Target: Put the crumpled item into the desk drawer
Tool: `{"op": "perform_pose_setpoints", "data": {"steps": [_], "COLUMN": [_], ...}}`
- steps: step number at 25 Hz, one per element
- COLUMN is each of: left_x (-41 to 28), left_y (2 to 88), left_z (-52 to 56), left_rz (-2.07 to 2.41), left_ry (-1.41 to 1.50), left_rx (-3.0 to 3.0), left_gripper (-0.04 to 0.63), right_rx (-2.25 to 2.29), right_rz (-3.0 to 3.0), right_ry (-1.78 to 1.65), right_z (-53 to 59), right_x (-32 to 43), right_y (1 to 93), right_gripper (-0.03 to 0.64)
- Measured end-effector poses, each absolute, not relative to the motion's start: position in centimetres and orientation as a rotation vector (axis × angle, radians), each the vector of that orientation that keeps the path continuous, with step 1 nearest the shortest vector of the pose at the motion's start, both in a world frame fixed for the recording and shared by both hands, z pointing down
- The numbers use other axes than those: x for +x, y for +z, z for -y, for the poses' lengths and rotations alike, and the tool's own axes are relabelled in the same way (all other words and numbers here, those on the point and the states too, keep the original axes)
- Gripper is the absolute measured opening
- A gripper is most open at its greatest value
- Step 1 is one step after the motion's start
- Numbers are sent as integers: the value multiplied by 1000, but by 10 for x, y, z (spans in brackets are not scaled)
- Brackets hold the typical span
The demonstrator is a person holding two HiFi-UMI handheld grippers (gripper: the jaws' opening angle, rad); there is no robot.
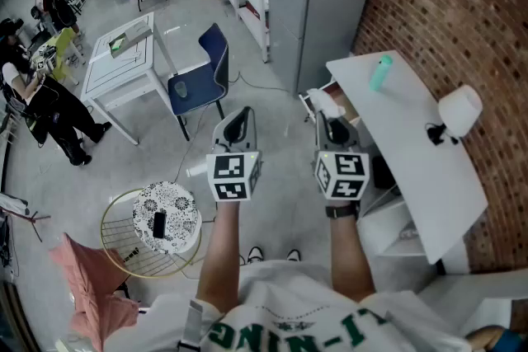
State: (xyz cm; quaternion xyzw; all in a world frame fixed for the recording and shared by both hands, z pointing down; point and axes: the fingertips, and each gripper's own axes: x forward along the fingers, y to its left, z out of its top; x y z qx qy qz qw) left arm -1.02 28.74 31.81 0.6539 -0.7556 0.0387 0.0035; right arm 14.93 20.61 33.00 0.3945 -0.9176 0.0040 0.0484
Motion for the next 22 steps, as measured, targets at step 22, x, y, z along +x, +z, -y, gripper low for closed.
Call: {"op": "perform_pose_setpoints", "data": {"steps": [22], "left_x": [55], "left_y": [318], "left_z": [-266], "left_rz": [2380], "left_ry": [93], "left_rx": [2046], "left_gripper": [-6], "right_rx": [1058], "right_rz": [2874], "right_ry": [-24], "right_z": [-203], "right_x": [178], "right_y": [335], "right_gripper": [38]}}
